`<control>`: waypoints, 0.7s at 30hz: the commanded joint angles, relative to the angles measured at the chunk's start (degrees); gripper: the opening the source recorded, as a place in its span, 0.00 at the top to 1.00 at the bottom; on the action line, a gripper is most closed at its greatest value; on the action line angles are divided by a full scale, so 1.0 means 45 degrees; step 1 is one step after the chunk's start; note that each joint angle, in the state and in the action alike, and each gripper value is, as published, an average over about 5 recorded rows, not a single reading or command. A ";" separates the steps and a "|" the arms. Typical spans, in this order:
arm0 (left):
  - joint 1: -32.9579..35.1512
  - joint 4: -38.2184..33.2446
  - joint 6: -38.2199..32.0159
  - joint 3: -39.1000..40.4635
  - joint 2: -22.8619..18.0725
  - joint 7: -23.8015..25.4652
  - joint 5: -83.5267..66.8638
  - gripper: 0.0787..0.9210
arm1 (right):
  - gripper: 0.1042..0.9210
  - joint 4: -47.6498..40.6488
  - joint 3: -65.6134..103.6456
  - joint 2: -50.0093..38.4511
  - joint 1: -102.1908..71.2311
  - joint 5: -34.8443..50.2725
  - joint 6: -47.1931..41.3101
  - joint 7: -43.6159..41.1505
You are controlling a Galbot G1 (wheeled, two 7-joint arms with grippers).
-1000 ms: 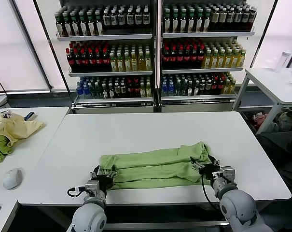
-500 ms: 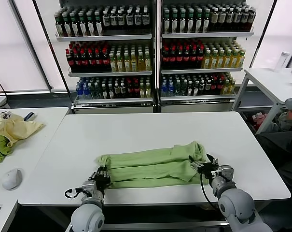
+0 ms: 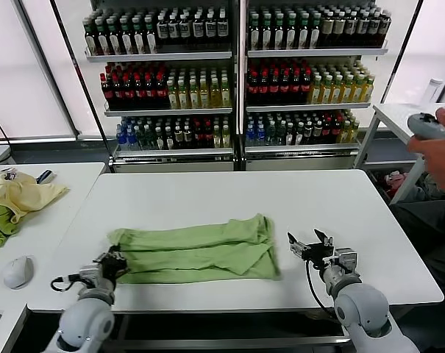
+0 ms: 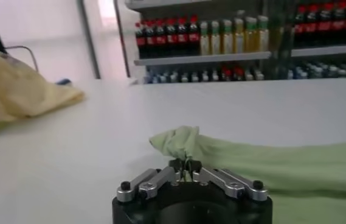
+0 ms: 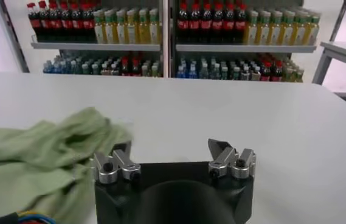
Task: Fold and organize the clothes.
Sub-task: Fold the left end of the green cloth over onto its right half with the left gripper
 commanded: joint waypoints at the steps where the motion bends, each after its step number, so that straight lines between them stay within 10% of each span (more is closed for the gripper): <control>1: -0.0269 -0.1294 0.0107 -0.2536 0.1884 0.0172 -0.4774 0.93 | 0.12 -0.0050 -0.0030 -0.0009 0.0076 -0.0077 0.0069 -0.0030; 10: -0.0706 -0.3602 0.0081 -0.0491 -0.0256 0.0225 -0.9303 0.93 | 0.12 -0.0071 -0.0087 -0.0078 0.0084 -0.0397 0.0134 -0.0077; 21: -0.1568 -0.2868 -0.0018 0.2338 -0.2199 -0.0320 -0.8789 0.93 | 0.12 -0.0247 0.0055 0.0169 0.0130 -0.0607 0.0272 -0.0156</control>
